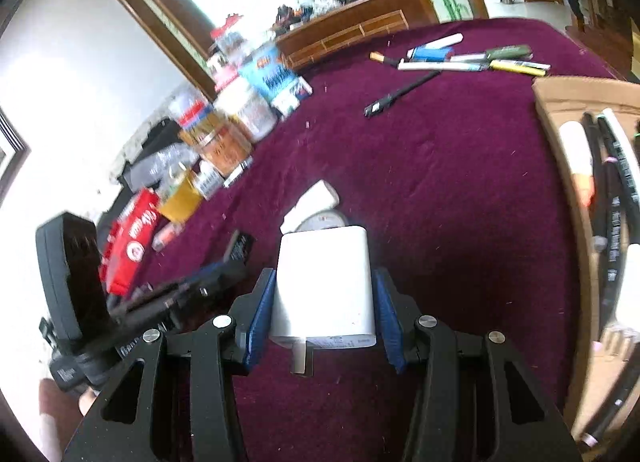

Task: Organize rigid objects
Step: 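Carry the black tube and white charger over the box with both grippers, then open both grippers in the box, releasing the black tube and white charger, then grasp the white bottle with the left gripper while the right moves to the tape roll, then grasp the black tape roll with the right gripper while the left holds the bottle, then carry the white bottle and tape roll over the box with both grippers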

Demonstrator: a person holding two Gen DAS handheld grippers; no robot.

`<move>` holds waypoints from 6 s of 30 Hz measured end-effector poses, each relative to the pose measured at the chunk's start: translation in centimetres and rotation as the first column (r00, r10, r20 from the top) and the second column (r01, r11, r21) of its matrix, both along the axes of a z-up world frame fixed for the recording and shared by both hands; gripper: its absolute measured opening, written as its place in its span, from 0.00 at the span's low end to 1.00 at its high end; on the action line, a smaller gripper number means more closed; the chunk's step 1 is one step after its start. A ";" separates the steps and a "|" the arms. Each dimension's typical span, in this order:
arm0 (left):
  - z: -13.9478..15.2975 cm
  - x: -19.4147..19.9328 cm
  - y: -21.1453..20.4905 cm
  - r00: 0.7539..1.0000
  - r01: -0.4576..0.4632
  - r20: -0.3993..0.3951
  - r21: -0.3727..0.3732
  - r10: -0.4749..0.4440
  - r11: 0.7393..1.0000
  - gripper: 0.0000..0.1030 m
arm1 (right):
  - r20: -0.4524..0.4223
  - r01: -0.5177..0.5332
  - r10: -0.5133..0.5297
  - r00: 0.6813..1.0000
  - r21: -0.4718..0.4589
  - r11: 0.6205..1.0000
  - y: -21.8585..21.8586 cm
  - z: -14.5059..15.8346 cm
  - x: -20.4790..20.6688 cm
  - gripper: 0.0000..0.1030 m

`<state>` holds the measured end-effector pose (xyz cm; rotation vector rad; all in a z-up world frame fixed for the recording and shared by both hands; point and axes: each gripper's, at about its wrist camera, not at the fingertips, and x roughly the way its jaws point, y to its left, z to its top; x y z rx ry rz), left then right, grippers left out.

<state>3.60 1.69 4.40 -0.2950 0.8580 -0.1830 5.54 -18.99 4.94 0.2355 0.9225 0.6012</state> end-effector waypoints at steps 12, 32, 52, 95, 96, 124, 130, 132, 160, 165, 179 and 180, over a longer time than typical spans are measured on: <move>2.9 0.1 -11.0 0.967 0.256 -0.001 -0.045 -0.256 0.966 0.14 | 0.082 0.252 -0.253 0.964 0.025 0.967 -12.2 3.1 -1.7 0.42; 1.5 3.0 -26.9 0.878 0.468 -0.096 -0.045 -0.470 0.883 0.14 | 0.017 0.500 -0.500 0.866 -0.060 0.864 -24.0 0.8 -1.0 0.42; 0.5 16.0 -31.9 0.917 0.365 -0.177 0.009 -0.358 0.931 0.14 | 0.025 0.366 -0.378 0.925 -0.317 0.875 -22.0 0.1 -0.3 0.42; 6.3 10.0 -21.1 0.943 0.328 -0.042 -0.043 -0.330 0.944 0.38 | 0.089 0.319 -0.307 0.948 -0.212 0.924 -15.6 4.0 -3.4 0.49; 6.4 9.6 -20.0 0.947 0.318 -0.034 -0.026 -0.318 0.948 0.38 | 0.093 0.302 -0.288 0.953 -0.217 0.928 -14.5 4.1 -3.4 0.49; -1.9 10.6 -1.8 0.979 0.034 -0.203 0.093 -0.015 0.995 0.27 | 0.010 0.060 -0.060 0.998 -0.300 0.952 -1.5 1.8 -1.8 0.50; -2.6 8.7 0.1 0.979 0.012 -0.202 0.149 0.019 0.989 0.26 | 0.006 0.000 0.003 1.000 -0.341 0.940 2.9 0.9 0.2 0.59; -3.0 8.5 0.6 0.984 0.024 -0.178 0.129 -0.001 0.991 0.26 | -0.004 -0.017 0.017 1.000 -0.354 0.935 4.3 0.3 1.2 0.59; -2.7 8.2 0.8 0.981 0.081 -0.187 0.187 -0.046 0.979 0.27 | 0.030 -0.107 0.135 0.990 -0.450 0.887 9.8 -5.0 5.0 0.67; -2.7 8.1 0.7 0.985 0.075 -0.171 0.208 -0.039 0.975 0.25 | 0.054 -0.096 0.134 0.989 -0.444 0.891 9.7 -5.4 5.1 0.60; -1.1 7.7 1.6 0.997 0.013 -0.081 0.146 -0.001 0.989 0.23 | 0.103 0.011 0.029 0.994 -0.363 0.932 7.3 -3.0 5.5 0.49; -0.9 7.6 1.5 0.997 0.014 -0.072 0.144 -0.004 0.990 0.23 | 0.105 0.018 0.021 0.994 -0.359 0.933 7.2 -2.9 5.6 0.49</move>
